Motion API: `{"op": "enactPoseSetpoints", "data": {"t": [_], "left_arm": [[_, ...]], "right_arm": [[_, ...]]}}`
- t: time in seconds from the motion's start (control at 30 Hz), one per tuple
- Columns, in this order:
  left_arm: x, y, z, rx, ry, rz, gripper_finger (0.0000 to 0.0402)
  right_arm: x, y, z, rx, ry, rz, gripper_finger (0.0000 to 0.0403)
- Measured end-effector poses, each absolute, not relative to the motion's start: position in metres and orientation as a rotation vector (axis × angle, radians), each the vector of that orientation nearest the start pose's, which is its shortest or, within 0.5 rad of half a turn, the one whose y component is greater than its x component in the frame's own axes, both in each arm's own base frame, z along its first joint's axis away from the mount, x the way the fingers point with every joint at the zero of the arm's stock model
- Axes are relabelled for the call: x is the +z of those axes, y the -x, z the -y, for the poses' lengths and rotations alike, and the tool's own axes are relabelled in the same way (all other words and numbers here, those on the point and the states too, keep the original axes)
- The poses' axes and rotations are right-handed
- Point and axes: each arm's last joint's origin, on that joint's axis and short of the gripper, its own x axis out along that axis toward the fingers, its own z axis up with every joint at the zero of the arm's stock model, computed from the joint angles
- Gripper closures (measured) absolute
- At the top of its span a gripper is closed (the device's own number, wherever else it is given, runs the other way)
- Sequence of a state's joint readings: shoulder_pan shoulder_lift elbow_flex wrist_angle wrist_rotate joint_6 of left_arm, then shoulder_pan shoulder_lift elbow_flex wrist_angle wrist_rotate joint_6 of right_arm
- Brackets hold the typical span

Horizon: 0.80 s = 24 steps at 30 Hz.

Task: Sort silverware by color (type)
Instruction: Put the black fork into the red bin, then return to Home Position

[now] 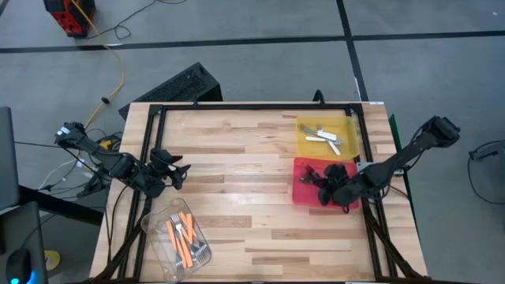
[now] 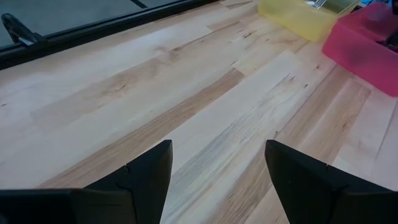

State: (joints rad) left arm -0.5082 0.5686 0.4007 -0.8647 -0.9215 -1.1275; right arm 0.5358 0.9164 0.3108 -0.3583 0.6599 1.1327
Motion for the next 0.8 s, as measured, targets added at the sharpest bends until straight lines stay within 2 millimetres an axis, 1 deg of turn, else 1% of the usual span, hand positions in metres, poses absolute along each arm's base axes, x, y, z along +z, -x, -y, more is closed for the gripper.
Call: {"op": "enactPoseSetpoints", "data": {"t": [0.27, 0.37, 0.53, 0.8], "left_arm": [[0.191, -0.092, 0.025, 0.726, 0.377, -0.456, 0.0159], [0.191, -0.092, 0.025, 0.727, 0.377, -0.455, 0.0159], [0.191, -0.092, 0.025, 0.727, 0.381, -0.454, 0.0159], [0.191, -0.092, 0.025, 0.728, 0.383, -0.453, 0.0159]], "right_arm": [[0.133, -0.139, -0.064, -0.538, -0.508, -0.721, 0.0371], [0.13, -0.141, -0.065, -0.535, -0.502, -0.738, 0.0363], [0.127, -0.142, -0.066, -0.539, -0.498, -0.759, 0.0332], [0.13, -0.143, -0.066, -0.53, -0.489, -0.758, 0.0268]]}}
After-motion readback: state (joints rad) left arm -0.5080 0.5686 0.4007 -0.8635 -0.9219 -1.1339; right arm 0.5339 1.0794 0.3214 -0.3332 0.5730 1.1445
